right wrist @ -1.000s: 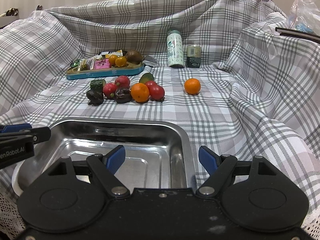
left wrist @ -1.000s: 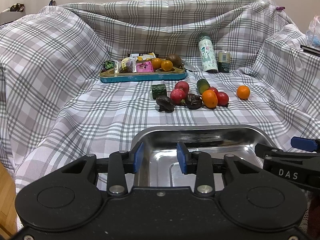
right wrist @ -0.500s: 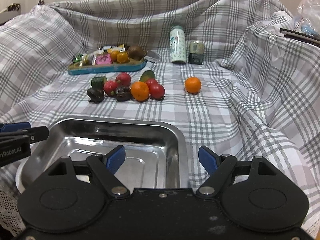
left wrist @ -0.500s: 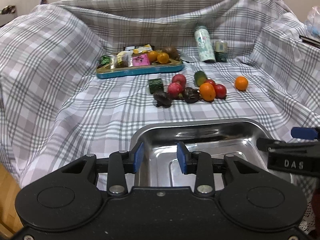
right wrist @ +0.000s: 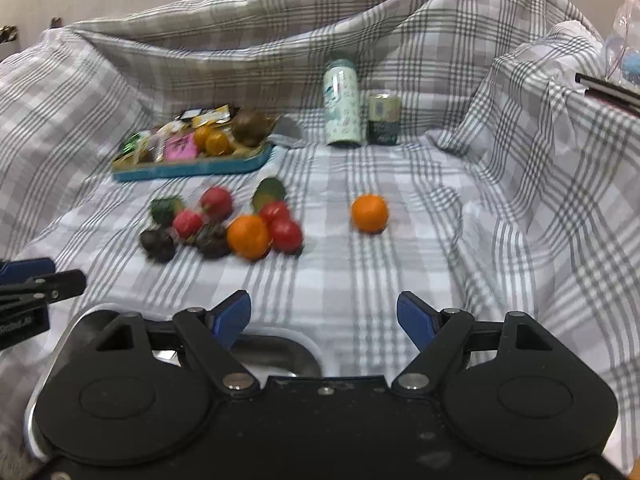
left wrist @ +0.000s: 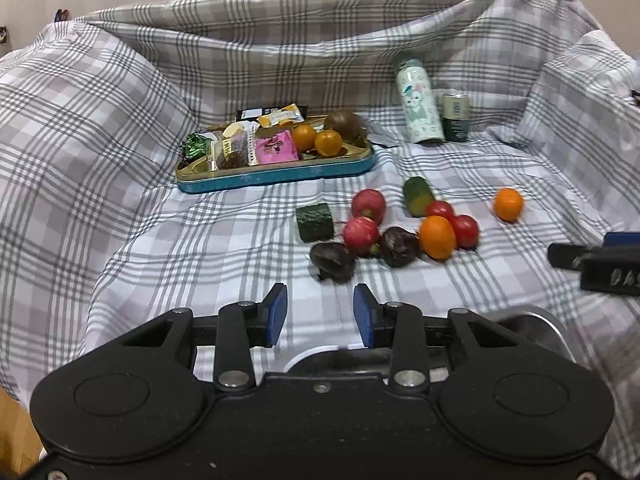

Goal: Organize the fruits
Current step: 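Reach the right gripper to the orange while the left gripper reaches the dark plum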

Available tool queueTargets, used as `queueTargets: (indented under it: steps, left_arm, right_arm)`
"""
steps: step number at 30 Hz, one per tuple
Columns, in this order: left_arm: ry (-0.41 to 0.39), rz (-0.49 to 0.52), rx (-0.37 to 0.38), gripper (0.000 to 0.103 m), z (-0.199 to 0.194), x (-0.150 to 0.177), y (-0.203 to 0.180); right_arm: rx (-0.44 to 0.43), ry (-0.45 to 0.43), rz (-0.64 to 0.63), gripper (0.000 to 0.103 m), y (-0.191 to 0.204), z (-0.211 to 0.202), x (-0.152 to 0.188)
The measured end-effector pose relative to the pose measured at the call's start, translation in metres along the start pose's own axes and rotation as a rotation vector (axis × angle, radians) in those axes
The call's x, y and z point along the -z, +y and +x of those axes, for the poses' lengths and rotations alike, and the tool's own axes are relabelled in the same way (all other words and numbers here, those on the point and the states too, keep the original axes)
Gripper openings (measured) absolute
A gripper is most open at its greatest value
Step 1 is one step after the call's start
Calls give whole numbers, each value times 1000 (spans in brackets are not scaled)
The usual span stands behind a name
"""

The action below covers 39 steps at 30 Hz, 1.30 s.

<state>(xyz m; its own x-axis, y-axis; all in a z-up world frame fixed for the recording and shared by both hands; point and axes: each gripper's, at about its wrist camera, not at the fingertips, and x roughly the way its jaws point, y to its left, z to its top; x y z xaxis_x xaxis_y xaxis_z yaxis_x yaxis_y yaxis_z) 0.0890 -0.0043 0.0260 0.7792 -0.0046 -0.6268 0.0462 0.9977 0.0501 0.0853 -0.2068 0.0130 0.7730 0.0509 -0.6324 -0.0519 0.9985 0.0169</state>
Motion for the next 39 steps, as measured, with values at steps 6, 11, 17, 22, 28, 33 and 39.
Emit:
queueTargets:
  steps: [6, 11, 17, 22, 28, 33, 39]
  left_arm:
    - [43, 14, 0, 45, 30, -9, 4]
    - [80, 14, -1, 45, 51, -13, 7]
    - [101, 38, 5, 45, 72, -19, 3]
    - [90, 20, 40, 45, 84, -29, 2]
    - [73, 29, 58, 47, 98, -34, -3]
    - [33, 18, 65, 49, 99, -28, 0]
    - [0, 24, 65, 50, 98, -24, 1]
  right_arm:
    - [27, -10, 39, 82, -15, 30, -29]
    - [56, -9, 54, 82, -23, 62, -46]
    - [75, 11, 69, 81, -36, 94, -60]
    - [81, 22, 54, 81, -39, 112, -68]
    - [87, 34, 50, 81, -39, 131, -74]
    - [91, 49, 76, 81, -45, 140, -74]
    - [106, 57, 102, 74, -53, 148, -73]
